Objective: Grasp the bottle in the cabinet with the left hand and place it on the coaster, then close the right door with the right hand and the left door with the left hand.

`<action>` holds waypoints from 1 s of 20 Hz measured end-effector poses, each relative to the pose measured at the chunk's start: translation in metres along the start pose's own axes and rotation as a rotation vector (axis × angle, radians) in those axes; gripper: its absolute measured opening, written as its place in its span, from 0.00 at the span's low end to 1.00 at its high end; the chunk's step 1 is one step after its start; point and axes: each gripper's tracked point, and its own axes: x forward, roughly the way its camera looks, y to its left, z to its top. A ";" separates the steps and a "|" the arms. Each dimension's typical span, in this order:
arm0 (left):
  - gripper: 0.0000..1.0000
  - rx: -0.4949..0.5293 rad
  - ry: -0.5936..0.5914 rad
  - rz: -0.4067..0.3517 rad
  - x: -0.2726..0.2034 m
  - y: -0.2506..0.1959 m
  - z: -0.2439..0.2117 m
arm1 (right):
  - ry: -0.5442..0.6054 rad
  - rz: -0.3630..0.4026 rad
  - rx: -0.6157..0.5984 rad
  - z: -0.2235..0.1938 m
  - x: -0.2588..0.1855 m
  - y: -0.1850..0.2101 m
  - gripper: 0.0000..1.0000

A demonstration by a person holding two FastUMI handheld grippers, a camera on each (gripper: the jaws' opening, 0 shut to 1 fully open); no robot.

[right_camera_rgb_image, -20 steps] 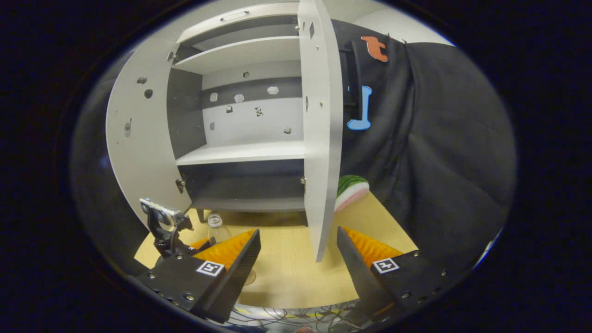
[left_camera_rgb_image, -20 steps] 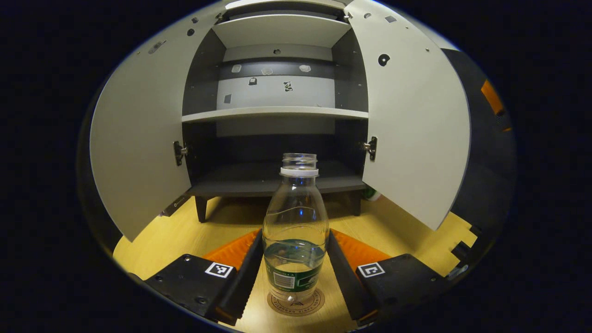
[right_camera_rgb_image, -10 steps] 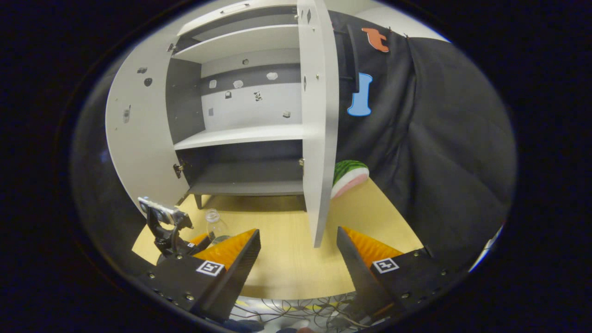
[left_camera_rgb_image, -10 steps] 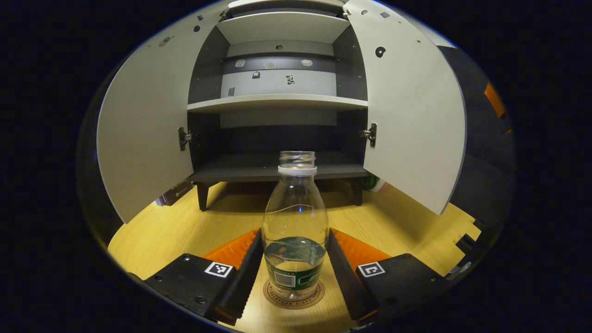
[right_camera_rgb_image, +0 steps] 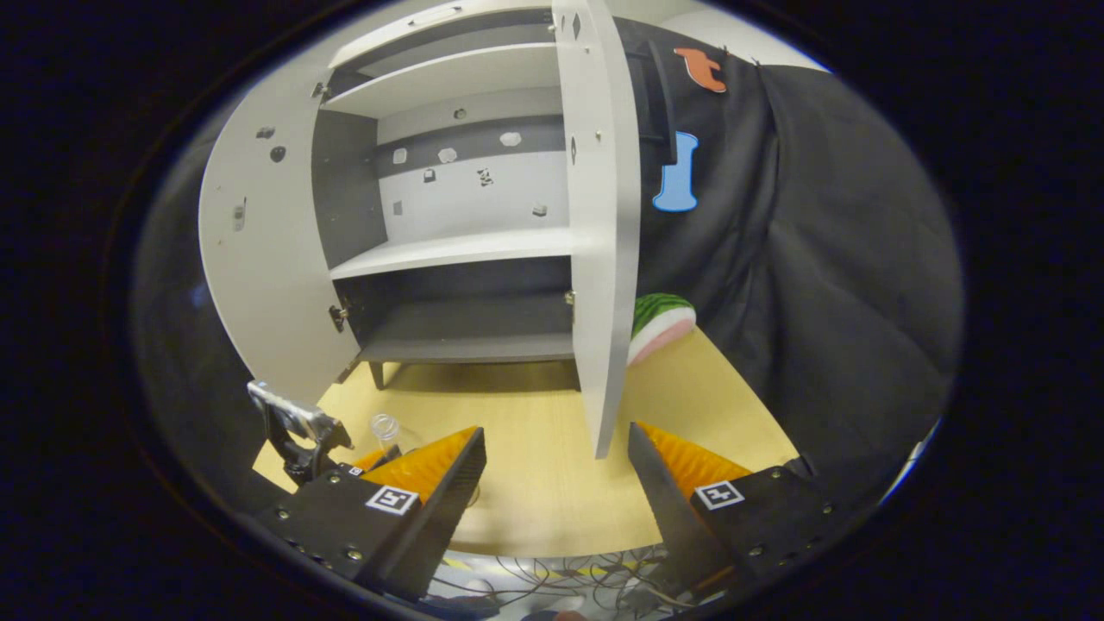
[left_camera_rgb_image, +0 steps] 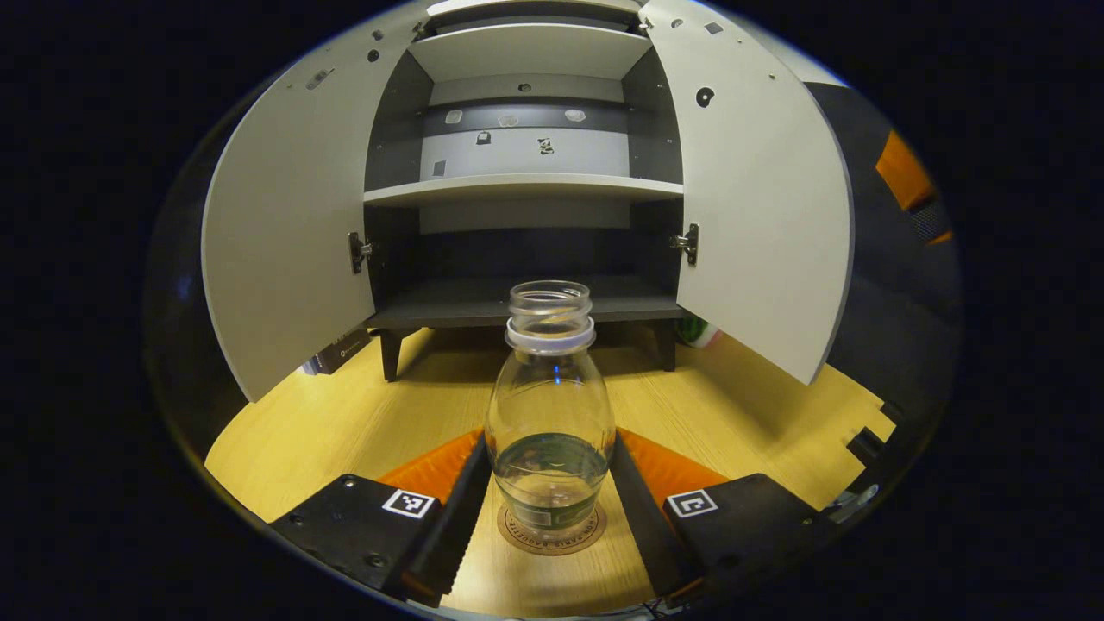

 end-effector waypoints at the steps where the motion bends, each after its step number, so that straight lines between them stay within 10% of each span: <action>1: 0.84 -0.009 0.007 -0.002 -0.002 -0.001 -0.002 | 0.001 0.000 -0.002 -0.001 0.000 -0.001 0.98; 13: 0.84 0.049 -0.086 0.005 -0.027 -0.010 0.059 | -0.065 0.012 0.032 0.029 -0.010 -0.015 1.00; 20: 0.84 -0.003 -0.210 0.014 -0.060 0.000 0.163 | -0.254 -0.042 0.063 0.120 -0.035 -0.072 1.00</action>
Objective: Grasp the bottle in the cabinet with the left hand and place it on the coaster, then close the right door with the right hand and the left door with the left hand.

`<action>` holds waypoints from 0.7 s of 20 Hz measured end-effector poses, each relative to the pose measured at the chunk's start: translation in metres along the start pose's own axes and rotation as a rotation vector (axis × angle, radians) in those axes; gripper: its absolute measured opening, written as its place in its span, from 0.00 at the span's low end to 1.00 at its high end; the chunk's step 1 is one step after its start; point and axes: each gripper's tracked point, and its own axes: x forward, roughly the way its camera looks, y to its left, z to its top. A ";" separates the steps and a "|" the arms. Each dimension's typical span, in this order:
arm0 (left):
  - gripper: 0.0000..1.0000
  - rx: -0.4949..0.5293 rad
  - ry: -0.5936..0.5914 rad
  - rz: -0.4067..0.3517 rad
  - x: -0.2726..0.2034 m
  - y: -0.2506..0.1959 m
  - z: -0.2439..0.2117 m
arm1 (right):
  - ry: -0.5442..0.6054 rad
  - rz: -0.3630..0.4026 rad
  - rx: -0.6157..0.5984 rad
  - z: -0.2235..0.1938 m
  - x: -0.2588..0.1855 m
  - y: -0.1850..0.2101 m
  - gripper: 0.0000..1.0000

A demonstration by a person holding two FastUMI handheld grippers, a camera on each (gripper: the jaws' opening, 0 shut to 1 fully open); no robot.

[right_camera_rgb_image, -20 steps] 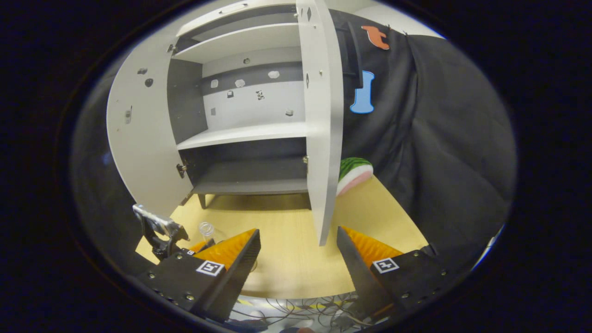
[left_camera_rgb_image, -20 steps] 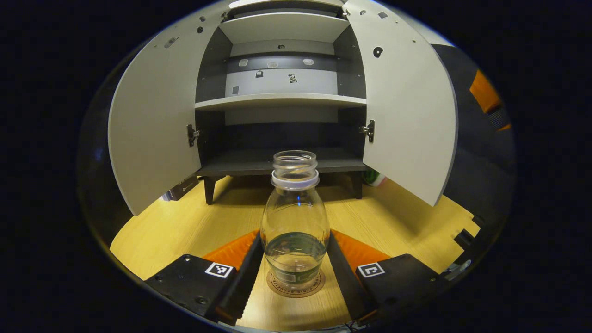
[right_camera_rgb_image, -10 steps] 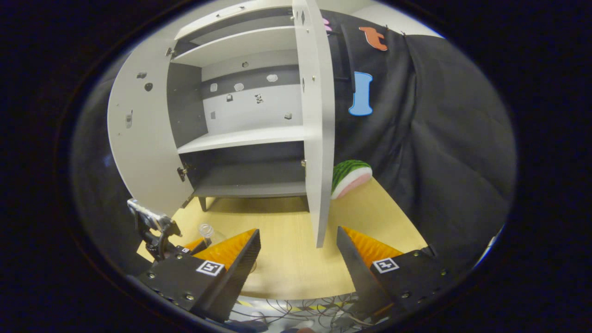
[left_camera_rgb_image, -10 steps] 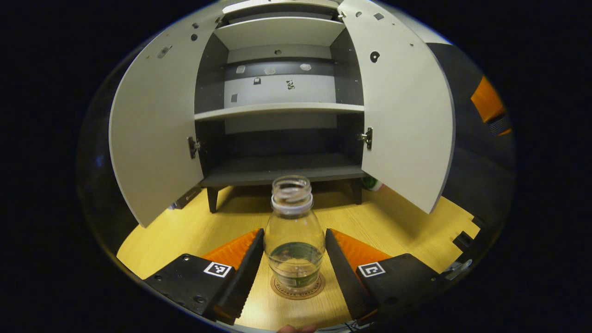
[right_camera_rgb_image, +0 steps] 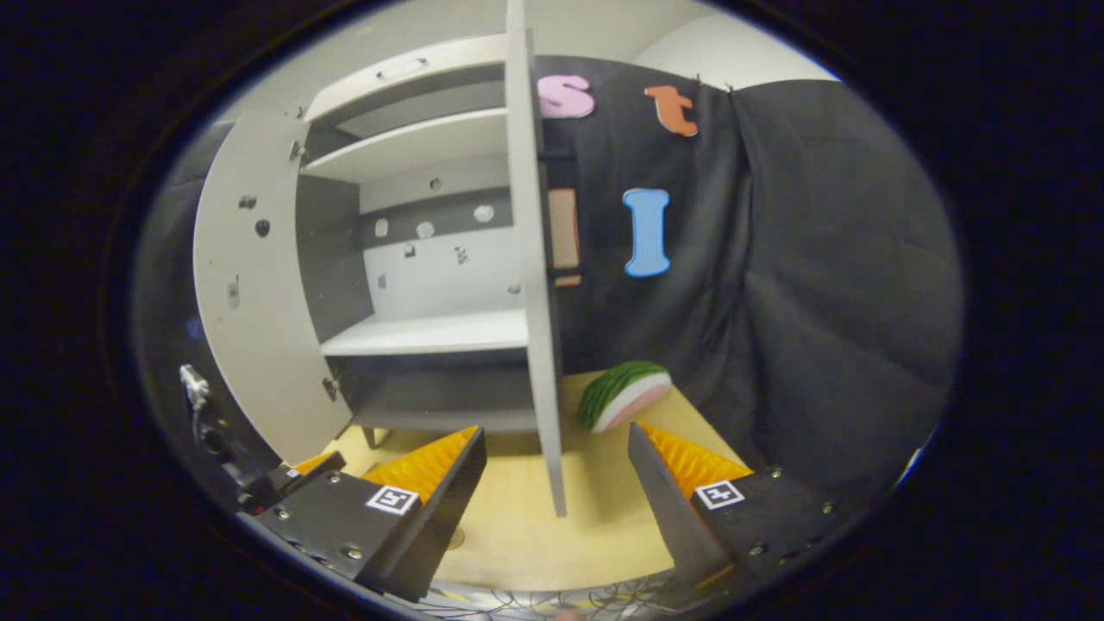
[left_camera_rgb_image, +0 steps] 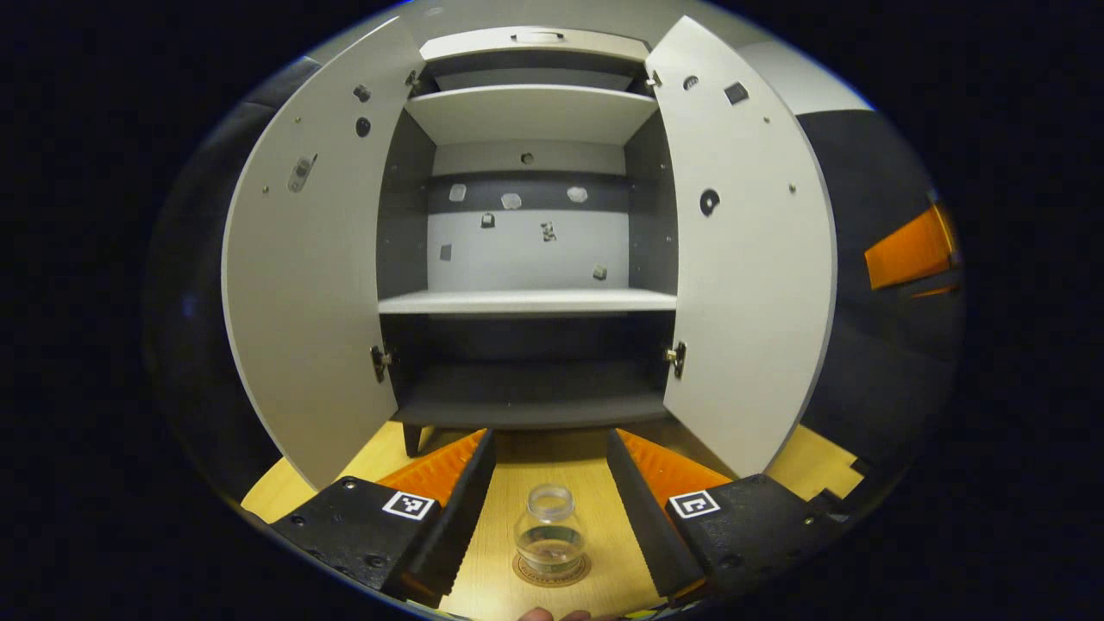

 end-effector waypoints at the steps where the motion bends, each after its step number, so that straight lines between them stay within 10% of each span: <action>1: 0.84 0.004 -0.009 0.017 -0.002 0.008 0.012 | -0.022 -0.012 0.006 0.012 0.003 -0.009 0.98; 14: 0.83 -0.030 -0.012 0.138 -0.032 0.053 0.053 | -0.111 0.068 -0.031 0.082 0.055 -0.019 0.97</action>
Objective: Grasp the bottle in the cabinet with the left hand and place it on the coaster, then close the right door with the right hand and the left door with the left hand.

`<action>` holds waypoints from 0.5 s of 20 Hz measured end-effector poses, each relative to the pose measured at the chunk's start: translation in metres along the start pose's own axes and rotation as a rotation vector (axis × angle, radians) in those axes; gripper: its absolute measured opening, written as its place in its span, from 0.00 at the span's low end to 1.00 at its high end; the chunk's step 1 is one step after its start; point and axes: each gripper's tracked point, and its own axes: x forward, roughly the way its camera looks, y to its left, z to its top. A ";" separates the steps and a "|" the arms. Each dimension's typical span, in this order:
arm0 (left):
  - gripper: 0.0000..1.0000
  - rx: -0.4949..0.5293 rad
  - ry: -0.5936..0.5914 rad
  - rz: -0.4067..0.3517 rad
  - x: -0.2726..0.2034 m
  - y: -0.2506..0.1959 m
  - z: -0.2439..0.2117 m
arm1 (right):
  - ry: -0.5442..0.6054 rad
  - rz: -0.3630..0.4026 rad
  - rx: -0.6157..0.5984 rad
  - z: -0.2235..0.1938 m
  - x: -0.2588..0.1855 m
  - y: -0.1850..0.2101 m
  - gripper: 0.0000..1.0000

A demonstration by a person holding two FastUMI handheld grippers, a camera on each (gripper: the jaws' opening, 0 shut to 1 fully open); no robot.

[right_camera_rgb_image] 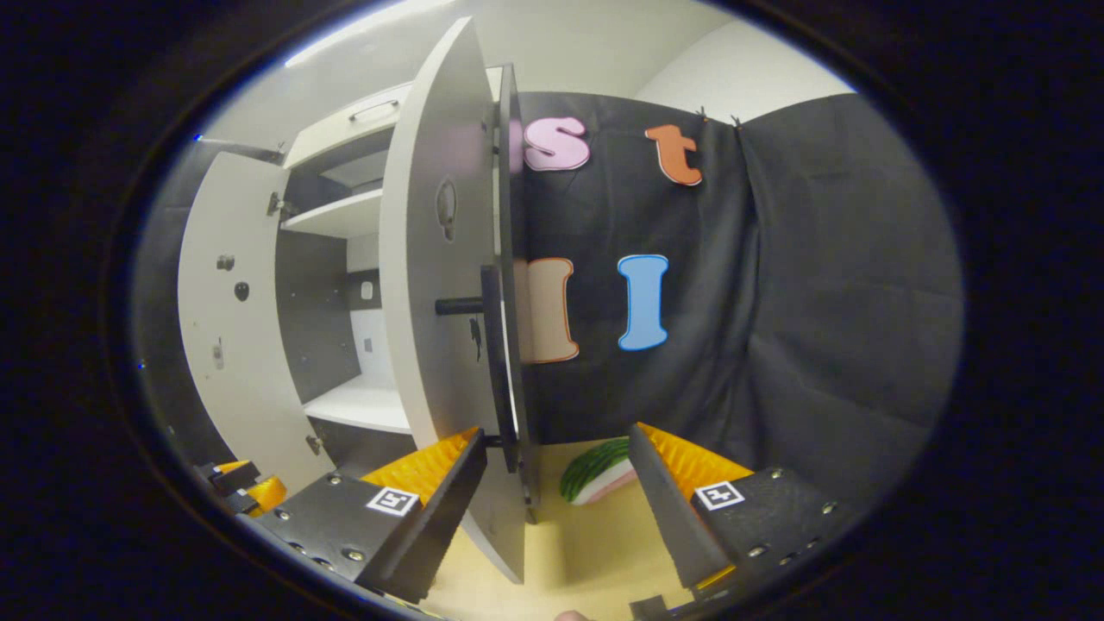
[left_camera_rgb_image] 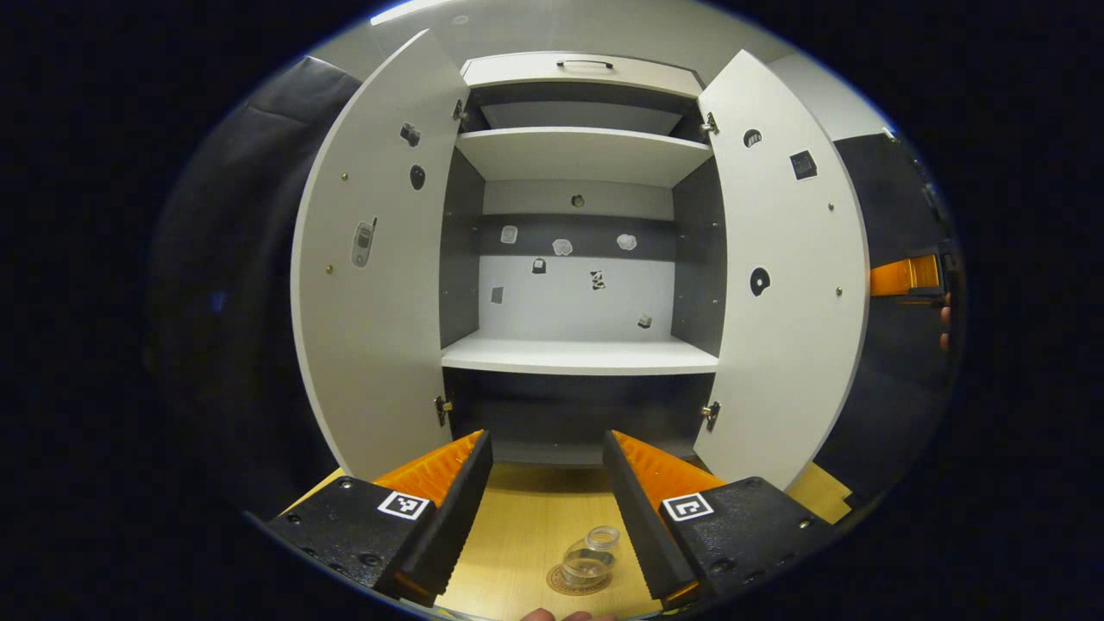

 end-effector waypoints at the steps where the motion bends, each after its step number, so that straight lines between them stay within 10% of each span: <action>1: 0.83 -0.008 0.006 0.004 0.000 0.003 -0.002 | -0.004 0.007 0.007 0.000 0.001 0.003 1.00; 10: 0.83 -0.017 0.009 0.046 -0.007 0.029 0.005 | -0.013 0.112 0.024 -0.002 0.007 0.032 0.98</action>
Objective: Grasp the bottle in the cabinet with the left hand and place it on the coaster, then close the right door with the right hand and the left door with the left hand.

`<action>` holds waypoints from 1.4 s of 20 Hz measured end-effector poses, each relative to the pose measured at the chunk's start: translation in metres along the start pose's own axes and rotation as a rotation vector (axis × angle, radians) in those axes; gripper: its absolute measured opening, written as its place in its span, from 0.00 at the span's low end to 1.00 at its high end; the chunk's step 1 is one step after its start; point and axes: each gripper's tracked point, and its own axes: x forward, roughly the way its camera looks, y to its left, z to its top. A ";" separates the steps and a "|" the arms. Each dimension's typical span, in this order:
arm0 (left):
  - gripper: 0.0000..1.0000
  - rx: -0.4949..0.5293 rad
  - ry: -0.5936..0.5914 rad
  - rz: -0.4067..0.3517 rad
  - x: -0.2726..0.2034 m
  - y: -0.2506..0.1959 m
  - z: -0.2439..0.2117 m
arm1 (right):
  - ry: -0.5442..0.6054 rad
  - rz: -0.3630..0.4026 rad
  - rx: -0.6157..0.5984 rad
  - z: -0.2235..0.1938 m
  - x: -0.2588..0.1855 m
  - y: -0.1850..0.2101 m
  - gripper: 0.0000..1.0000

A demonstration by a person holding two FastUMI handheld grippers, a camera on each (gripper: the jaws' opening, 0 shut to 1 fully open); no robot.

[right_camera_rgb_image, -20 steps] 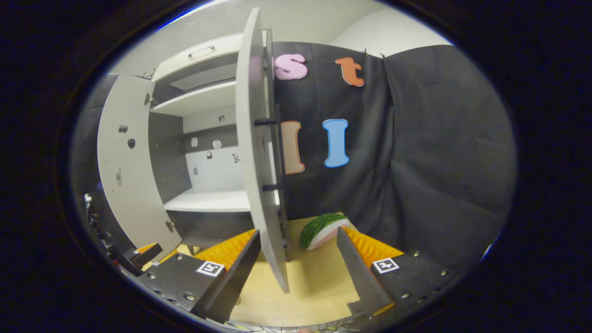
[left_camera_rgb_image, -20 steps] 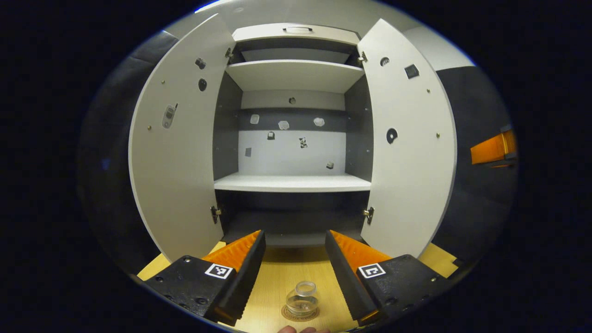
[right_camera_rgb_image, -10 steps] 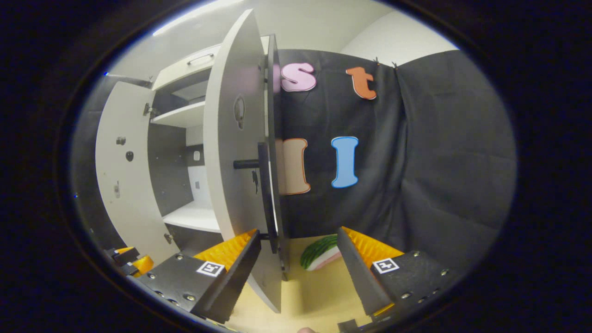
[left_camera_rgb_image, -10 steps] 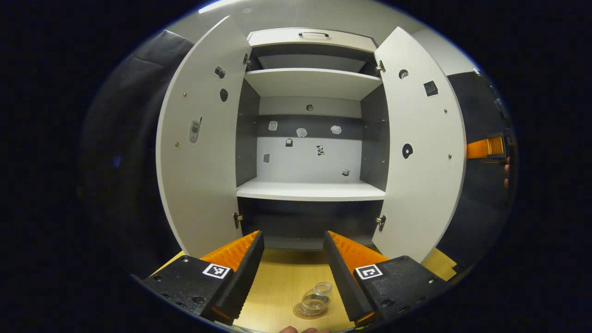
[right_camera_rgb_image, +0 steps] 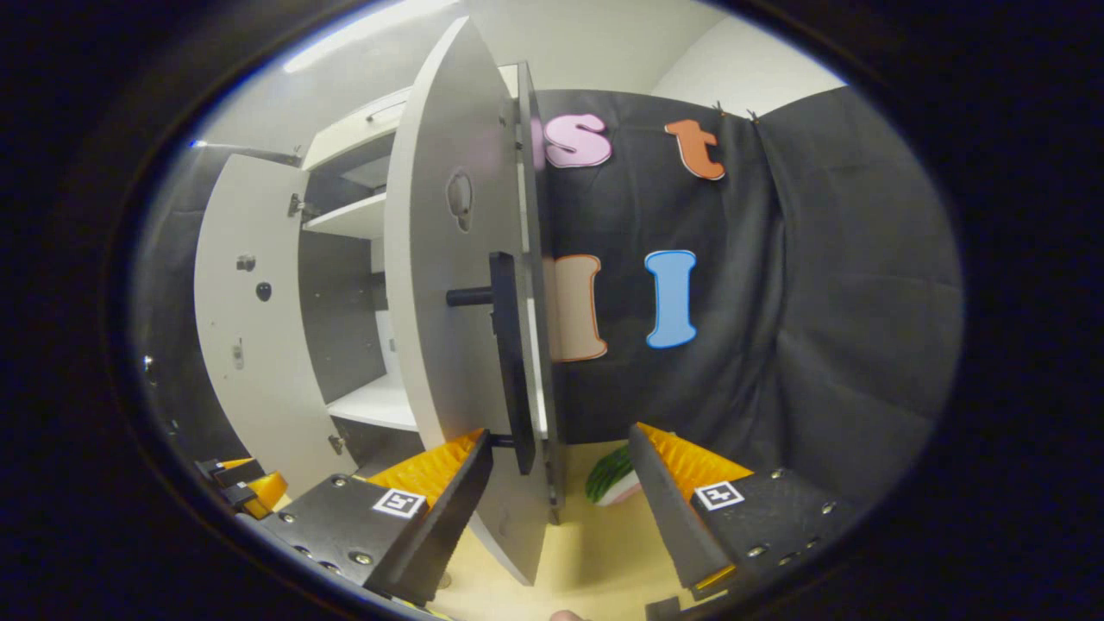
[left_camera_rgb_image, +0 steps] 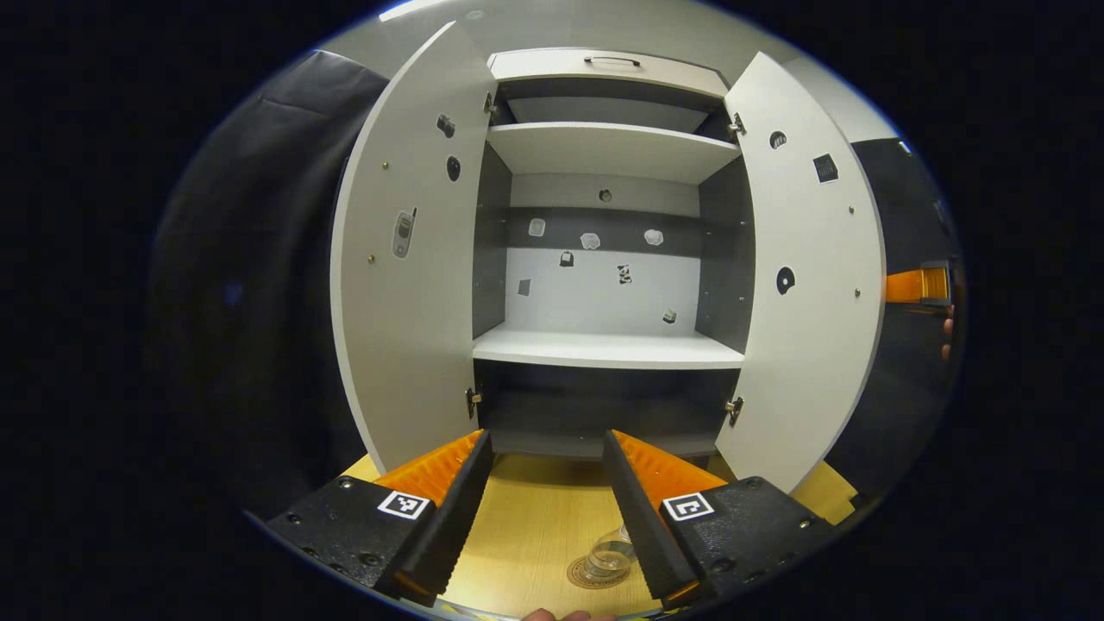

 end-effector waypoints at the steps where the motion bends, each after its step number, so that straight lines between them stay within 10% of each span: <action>1: 0.83 0.003 0.000 0.002 -0.001 0.001 0.001 | 0.000 0.018 0.003 -0.001 0.002 0.008 0.98; 15: 0.83 -0.105 -0.047 0.038 -0.011 0.065 0.033 | -0.019 0.183 -0.006 -0.012 0.065 0.126 1.00; 28: 0.83 -0.089 -0.052 0.149 -0.021 0.168 0.049 | -0.081 0.147 -0.047 -0.009 0.142 0.194 1.00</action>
